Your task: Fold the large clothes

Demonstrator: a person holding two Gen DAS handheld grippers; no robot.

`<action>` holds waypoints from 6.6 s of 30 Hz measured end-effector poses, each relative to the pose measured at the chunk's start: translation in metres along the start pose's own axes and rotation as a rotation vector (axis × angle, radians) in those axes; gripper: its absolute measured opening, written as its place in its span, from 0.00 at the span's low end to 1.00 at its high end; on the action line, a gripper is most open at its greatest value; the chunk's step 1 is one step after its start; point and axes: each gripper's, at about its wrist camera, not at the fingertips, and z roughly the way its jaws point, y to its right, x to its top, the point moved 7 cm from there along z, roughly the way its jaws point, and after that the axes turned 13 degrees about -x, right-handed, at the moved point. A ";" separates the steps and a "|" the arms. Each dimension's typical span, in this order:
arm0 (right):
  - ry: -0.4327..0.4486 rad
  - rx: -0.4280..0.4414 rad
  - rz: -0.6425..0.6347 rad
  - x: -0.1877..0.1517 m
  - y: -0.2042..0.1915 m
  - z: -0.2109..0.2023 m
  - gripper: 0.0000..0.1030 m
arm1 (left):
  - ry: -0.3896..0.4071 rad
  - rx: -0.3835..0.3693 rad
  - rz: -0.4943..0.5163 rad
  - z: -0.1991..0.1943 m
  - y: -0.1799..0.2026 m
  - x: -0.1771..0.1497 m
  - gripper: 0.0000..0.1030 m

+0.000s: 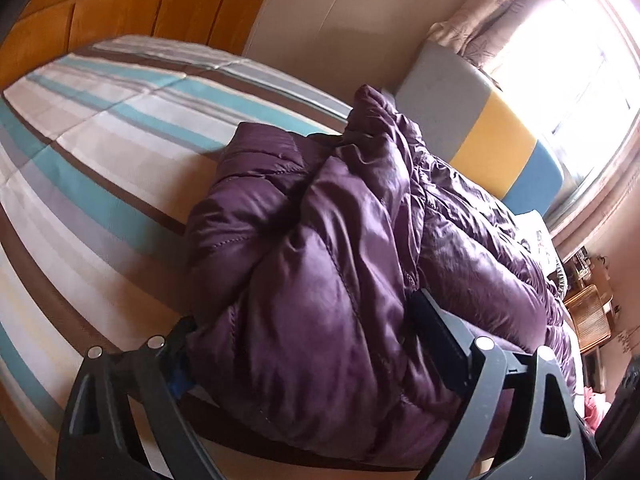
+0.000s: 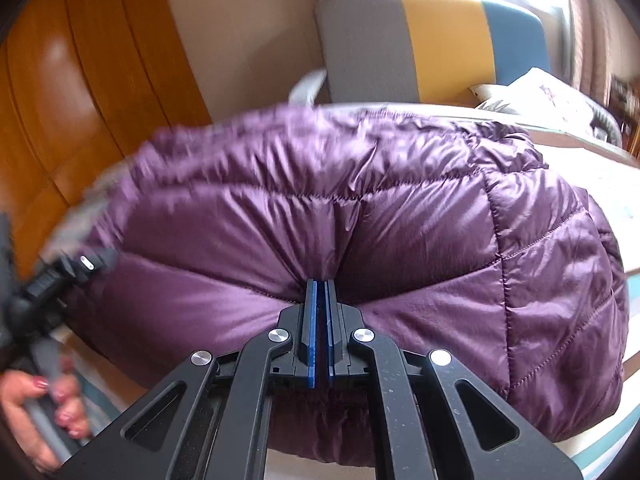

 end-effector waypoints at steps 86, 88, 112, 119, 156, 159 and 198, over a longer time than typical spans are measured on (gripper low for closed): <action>0.093 -0.221 0.517 -0.034 0.237 -0.058 0.03 | -0.003 -0.302 0.759 -0.004 0.317 -0.076 0.28; 0.090 -0.226 0.525 -0.037 0.243 -0.059 0.03 | -0.042 -0.308 0.775 0.004 0.319 -0.087 0.28; 0.177 -0.135 0.517 -0.004 0.237 -0.098 0.03 | 0.080 -0.396 0.464 -0.045 0.246 -0.013 0.92; 0.200 -0.033 0.369 0.058 0.187 -0.101 0.03 | -0.031 -0.234 0.363 0.003 0.183 0.007 0.83; -0.046 -0.168 0.530 -0.003 0.232 -0.001 0.28 | -0.195 -0.256 0.685 0.043 0.242 -0.054 0.86; -0.039 -0.176 0.490 0.001 0.229 -0.003 0.28 | -0.208 -0.249 0.672 0.045 0.241 -0.053 0.86; 0.022 -0.171 0.295 0.050 0.203 0.035 0.27 | -0.299 -0.126 0.637 0.102 0.252 -0.030 0.98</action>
